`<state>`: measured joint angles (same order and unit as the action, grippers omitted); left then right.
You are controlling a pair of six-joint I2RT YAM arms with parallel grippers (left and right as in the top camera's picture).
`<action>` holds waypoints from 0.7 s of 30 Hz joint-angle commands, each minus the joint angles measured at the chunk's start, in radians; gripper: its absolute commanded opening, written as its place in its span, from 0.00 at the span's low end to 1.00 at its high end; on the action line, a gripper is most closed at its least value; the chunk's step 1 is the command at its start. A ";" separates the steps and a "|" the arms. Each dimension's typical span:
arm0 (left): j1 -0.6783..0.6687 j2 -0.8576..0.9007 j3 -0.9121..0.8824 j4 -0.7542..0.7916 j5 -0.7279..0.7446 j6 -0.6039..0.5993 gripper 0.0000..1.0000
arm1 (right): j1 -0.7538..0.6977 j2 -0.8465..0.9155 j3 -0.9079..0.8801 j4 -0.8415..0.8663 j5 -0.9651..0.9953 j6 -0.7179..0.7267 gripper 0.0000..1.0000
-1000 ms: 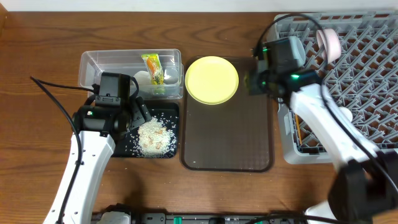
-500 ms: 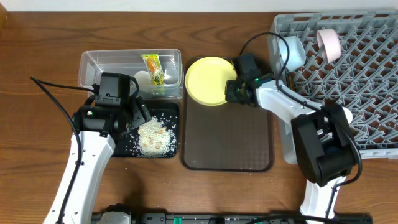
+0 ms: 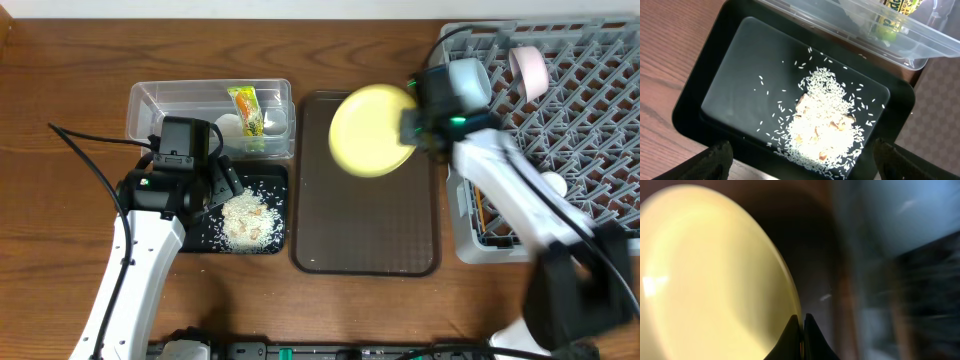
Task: Sort waste into correct bins and load items into the dishwasher rack
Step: 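Lift yellow plate and carry it over dish rack with right gripper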
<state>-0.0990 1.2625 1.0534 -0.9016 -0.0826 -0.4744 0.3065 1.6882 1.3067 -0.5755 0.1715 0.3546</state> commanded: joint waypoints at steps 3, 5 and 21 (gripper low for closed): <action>0.005 0.003 -0.002 -0.003 -0.015 -0.003 0.91 | -0.116 -0.201 0.008 -0.002 0.220 -0.249 0.01; 0.005 0.003 -0.002 -0.002 -0.015 -0.003 0.91 | -0.168 -0.246 0.008 0.013 0.296 -0.372 0.01; 0.005 0.003 -0.002 -0.002 -0.015 -0.003 0.92 | -0.303 -0.200 0.006 -0.091 0.645 -0.547 0.01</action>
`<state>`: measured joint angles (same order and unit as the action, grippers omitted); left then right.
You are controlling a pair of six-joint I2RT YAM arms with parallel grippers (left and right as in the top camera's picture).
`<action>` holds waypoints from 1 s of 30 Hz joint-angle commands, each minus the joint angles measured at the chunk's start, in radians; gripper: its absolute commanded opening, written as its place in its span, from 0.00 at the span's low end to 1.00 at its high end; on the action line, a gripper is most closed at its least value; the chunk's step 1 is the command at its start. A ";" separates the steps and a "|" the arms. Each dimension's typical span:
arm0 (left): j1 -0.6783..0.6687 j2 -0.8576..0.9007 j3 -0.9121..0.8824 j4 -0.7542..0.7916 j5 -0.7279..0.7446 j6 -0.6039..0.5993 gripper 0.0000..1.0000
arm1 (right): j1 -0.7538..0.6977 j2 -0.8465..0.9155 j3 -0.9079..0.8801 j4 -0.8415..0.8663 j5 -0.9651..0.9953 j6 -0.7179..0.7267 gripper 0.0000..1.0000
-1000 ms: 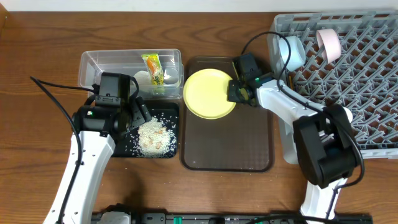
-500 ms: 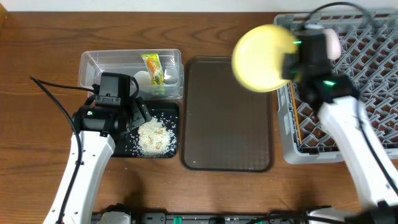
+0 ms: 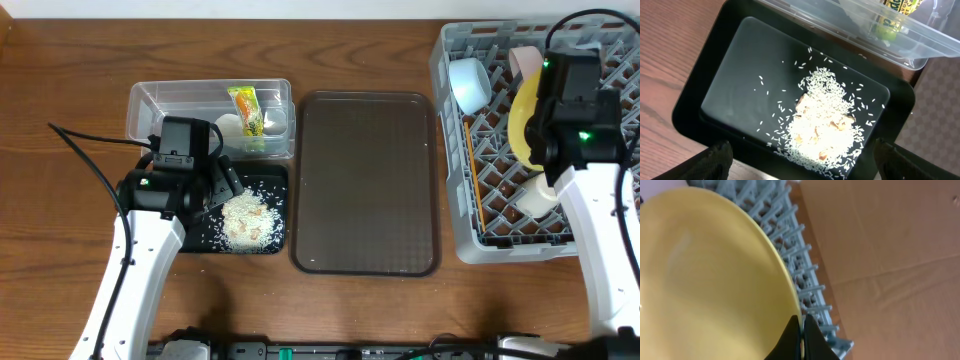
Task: Sort waste into correct bins and load items into the dishwasher rack
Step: 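Lift yellow plate and carry it over dish rack with right gripper, then stand yellow plate upright in rack slots and open right gripper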
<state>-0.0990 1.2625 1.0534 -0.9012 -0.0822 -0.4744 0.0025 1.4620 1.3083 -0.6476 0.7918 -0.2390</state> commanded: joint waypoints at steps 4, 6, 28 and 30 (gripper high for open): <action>0.005 0.003 -0.002 -0.003 -0.015 -0.003 0.92 | 0.023 0.073 0.004 -0.072 0.011 0.124 0.01; 0.005 0.003 -0.002 -0.003 -0.015 -0.003 0.91 | 0.043 0.088 0.004 -0.084 0.011 0.182 0.02; 0.002 -0.002 0.074 -0.036 0.200 0.279 0.92 | -0.041 -0.064 0.006 -0.224 -0.929 0.309 0.68; 0.002 -0.002 0.071 -0.096 0.202 0.279 0.91 | -0.040 -0.065 0.000 -0.275 -0.927 0.330 0.68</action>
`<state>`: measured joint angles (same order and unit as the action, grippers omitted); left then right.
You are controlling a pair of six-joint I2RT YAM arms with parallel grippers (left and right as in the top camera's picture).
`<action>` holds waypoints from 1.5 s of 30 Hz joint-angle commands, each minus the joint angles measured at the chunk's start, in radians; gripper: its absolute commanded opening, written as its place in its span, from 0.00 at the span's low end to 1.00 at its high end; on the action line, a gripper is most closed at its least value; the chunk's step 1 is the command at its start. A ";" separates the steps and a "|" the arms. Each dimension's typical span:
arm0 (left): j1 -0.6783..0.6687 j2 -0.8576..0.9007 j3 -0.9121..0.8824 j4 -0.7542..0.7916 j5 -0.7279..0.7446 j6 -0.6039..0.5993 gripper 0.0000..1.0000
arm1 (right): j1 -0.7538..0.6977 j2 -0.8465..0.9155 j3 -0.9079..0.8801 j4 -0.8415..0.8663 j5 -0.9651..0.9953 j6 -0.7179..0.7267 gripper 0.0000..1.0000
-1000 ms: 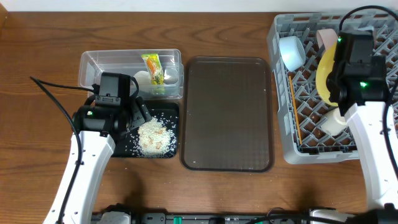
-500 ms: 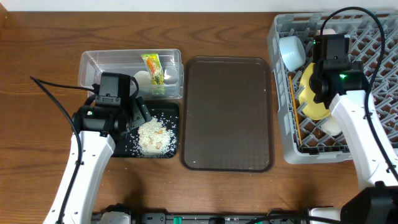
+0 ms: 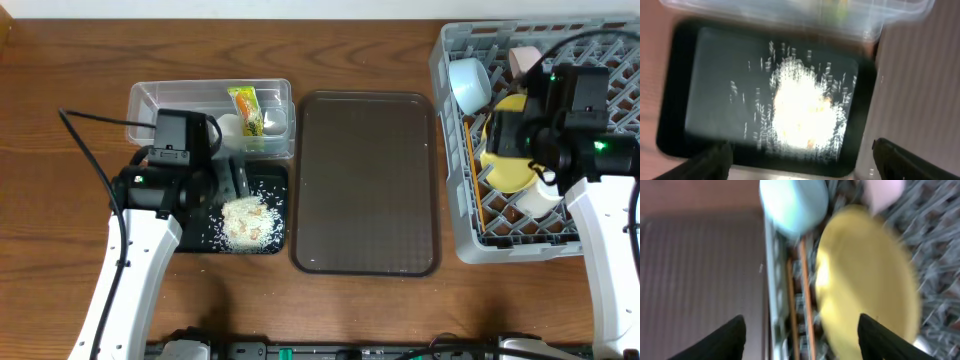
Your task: Sort waste into correct bins and load items into the dishwasher rack
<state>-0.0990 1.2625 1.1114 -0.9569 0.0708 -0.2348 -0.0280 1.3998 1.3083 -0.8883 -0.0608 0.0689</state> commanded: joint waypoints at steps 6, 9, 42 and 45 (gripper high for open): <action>0.002 -0.091 -0.046 -0.073 0.048 0.049 0.91 | -0.010 -0.089 -0.095 -0.055 -0.070 0.076 0.80; 0.002 -0.215 -0.110 -0.047 0.049 0.057 0.91 | -0.010 -0.200 -0.203 0.004 -0.061 0.076 0.87; 0.002 -0.735 -0.336 0.098 0.049 0.043 0.98 | 0.002 -0.870 -0.650 -0.138 0.039 0.058 0.99; 0.002 -0.735 -0.336 0.098 0.049 0.043 0.98 | 0.011 -0.902 -0.651 -0.111 0.041 0.054 0.99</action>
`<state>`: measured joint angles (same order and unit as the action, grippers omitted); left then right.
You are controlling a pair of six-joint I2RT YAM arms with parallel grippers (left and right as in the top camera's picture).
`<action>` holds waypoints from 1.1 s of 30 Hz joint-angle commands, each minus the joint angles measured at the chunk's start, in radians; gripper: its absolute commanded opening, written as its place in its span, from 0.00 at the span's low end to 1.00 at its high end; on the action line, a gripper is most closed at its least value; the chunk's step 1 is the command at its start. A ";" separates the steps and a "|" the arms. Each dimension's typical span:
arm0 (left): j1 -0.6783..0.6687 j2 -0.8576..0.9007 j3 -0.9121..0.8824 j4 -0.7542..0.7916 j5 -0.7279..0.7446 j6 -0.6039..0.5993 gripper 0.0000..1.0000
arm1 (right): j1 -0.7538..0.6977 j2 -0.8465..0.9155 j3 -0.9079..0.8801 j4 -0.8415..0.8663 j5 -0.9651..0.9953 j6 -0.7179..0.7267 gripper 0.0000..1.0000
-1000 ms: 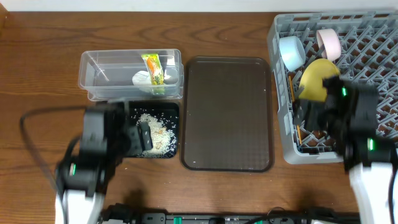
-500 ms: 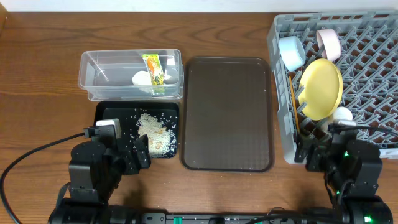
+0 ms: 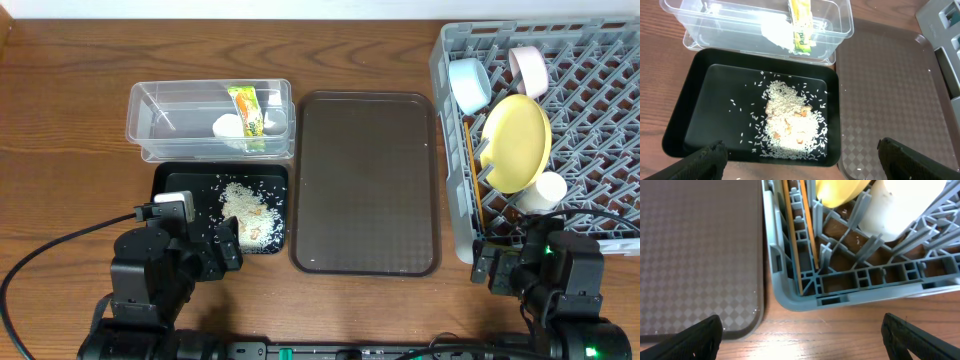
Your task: Sort waste into correct bins and load items into the dishwasher rack
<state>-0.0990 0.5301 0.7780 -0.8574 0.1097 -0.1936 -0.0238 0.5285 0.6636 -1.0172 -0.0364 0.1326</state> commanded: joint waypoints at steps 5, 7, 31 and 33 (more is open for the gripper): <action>0.002 -0.003 -0.003 -0.001 0.010 0.002 0.98 | 0.032 -0.177 -0.039 0.167 0.010 -0.063 0.99; 0.002 -0.003 -0.003 -0.001 0.010 0.002 0.98 | 0.040 -0.254 -0.076 0.237 0.010 -0.078 0.99; 0.002 -0.003 -0.003 -0.001 0.010 0.002 0.98 | 0.050 -0.511 -0.658 0.944 0.010 -0.082 0.99; 0.002 -0.003 -0.003 -0.001 0.010 0.002 0.98 | 0.050 -0.511 -0.658 0.945 0.010 -0.082 0.99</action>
<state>-0.0990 0.5308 0.7761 -0.8597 0.1097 -0.1936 0.0116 0.0193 0.0063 -0.0677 -0.0292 0.0593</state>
